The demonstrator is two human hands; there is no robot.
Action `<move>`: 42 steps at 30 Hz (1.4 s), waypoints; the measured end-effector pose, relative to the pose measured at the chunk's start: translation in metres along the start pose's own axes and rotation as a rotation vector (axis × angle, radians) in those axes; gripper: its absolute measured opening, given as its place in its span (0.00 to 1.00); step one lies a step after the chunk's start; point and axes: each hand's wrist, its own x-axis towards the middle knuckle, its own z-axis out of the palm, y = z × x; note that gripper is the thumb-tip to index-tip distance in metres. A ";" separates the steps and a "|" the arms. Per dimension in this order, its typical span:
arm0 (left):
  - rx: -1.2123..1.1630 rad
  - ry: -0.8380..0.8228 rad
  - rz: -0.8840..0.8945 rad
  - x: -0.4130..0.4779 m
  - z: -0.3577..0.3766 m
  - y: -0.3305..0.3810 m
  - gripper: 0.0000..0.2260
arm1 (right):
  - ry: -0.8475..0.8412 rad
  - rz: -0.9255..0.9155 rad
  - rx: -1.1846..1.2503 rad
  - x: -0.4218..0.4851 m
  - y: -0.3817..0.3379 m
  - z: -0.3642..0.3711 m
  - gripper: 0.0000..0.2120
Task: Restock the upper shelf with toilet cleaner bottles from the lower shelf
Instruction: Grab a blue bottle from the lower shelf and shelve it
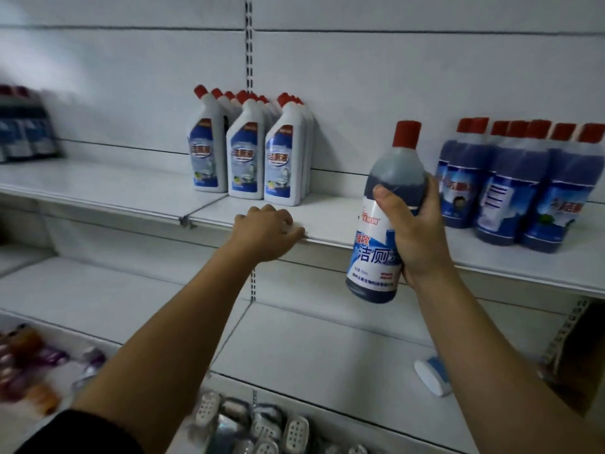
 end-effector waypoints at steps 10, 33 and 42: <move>0.002 0.015 -0.050 -0.004 -0.027 -0.183 0.23 | -0.057 0.030 0.096 0.008 0.039 0.189 0.21; -0.039 -0.018 -0.208 0.069 -0.067 -0.501 0.25 | -0.183 0.117 0.191 0.092 0.125 0.526 0.23; -0.052 -0.060 -0.148 0.092 -0.081 -0.620 0.25 | -0.195 0.118 0.120 0.104 0.146 0.634 0.20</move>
